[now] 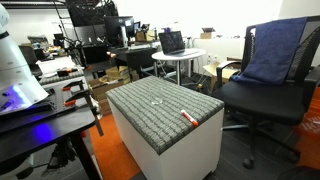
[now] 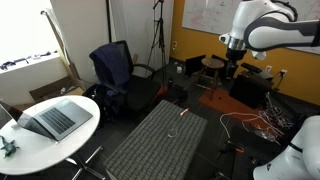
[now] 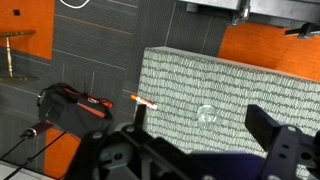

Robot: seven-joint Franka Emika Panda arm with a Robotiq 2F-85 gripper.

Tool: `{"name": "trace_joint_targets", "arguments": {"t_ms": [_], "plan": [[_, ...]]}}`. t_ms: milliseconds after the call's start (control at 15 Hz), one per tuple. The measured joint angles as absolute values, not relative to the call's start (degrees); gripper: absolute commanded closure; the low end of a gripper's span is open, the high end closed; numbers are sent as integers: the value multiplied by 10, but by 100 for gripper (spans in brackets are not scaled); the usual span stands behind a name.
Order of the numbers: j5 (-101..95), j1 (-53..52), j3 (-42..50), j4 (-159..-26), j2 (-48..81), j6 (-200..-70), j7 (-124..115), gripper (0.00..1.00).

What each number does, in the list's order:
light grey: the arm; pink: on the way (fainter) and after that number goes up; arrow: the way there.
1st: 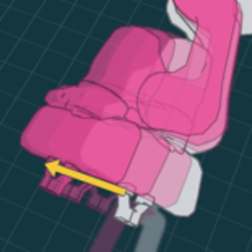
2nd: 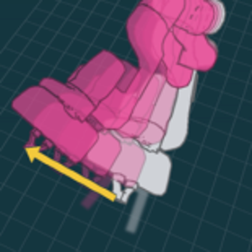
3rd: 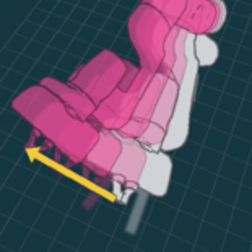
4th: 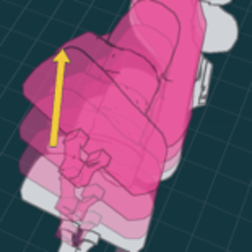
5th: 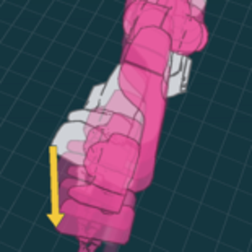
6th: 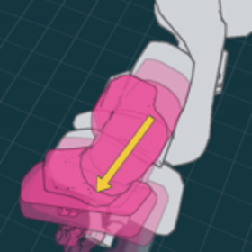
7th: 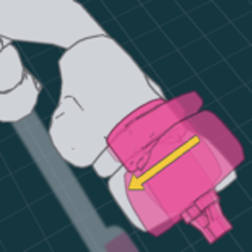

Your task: Put the red marker inside the glass

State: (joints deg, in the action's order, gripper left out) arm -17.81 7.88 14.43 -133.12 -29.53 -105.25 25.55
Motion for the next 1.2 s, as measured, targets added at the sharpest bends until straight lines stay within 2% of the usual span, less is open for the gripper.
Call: {"name": "trace_joint_targets", "arguments": {"t_ms": [600, 1200], "plan": [[-257, 80, 152, -1323, -257, -1134, 278, 0], [-260, 83, 195, -1248, -154, -1162, 509, 0]]}}
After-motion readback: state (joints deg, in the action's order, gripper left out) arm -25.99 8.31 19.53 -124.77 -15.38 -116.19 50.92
